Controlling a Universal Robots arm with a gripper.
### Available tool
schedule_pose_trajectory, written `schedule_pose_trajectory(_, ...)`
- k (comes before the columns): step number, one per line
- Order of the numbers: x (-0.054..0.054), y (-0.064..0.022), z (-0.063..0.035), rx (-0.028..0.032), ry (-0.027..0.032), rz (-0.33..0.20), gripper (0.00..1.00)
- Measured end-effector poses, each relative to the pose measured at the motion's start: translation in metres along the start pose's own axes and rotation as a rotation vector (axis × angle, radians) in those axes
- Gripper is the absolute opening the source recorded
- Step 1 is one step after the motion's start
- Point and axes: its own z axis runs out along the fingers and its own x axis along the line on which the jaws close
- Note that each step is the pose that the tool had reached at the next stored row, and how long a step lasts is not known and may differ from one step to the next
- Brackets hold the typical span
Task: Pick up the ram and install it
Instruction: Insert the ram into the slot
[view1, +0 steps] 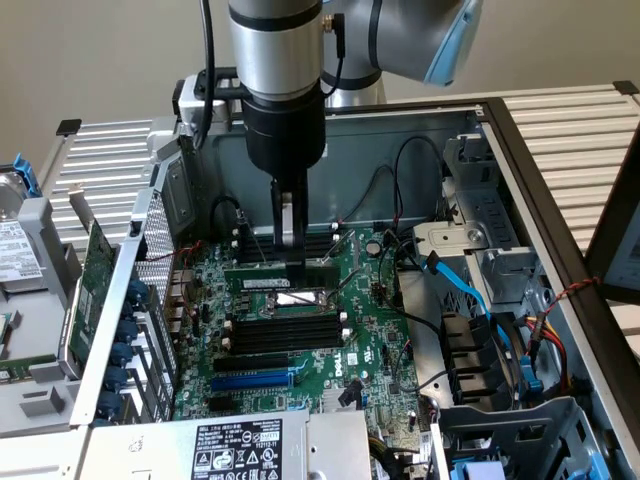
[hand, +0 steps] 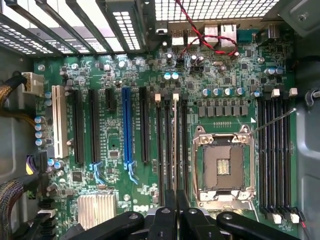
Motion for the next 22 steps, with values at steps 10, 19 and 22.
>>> schedule_pose_trajectory(10, 0.000, 0.0009, 0.0105, 0.0068, -0.0004, -0.007, 0.12)
schedule_pose_trajectory(19, 0.004, 0.0013, 0.0140, 0.0099, -0.0010, -0.020, 0.12)
schedule_pose_trajectory(22, 0.005, 0.0014, 0.0154, 0.0101, -0.0011, -0.021, 0.12)
